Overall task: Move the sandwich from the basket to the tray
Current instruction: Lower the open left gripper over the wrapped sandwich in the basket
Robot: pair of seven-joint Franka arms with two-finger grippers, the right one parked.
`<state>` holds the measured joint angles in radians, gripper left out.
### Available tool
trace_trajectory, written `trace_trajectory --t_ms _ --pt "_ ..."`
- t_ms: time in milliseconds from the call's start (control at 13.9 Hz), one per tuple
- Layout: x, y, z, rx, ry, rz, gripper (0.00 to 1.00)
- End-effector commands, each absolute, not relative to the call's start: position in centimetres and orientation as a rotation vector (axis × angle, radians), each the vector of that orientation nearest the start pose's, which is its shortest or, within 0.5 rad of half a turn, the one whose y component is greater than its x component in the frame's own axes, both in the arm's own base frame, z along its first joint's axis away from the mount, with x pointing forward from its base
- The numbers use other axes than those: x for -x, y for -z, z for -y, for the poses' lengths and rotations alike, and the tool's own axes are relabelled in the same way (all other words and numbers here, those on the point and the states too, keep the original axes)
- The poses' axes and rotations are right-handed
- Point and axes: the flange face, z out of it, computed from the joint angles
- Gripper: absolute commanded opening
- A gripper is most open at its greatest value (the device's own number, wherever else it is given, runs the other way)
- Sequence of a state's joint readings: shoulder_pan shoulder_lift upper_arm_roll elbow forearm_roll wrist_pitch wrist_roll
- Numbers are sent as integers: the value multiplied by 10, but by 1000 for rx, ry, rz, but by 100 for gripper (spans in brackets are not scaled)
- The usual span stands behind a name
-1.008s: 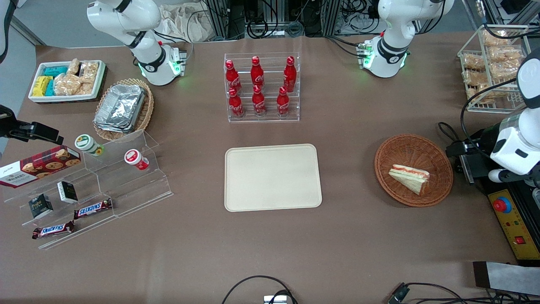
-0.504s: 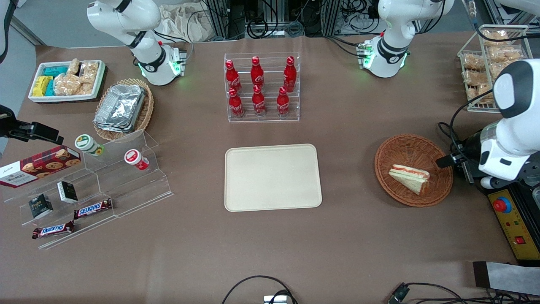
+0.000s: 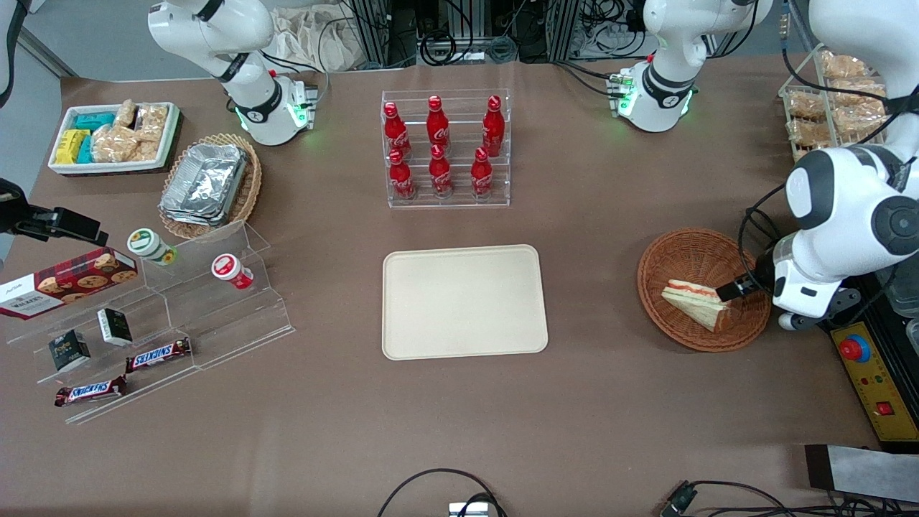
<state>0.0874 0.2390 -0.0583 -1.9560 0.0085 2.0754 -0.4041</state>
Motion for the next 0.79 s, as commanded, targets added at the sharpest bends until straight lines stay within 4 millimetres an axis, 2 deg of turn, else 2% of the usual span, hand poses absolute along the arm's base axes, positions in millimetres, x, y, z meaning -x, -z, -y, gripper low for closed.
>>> trace_trajectory --t_ms 0,144,720 --pt "-596 -325 -27 3044 -172 709 100" --pt "-599 -309 -27 3050 -159 717 100" --pt "-605 -282 -24 3050 -150 777 100"
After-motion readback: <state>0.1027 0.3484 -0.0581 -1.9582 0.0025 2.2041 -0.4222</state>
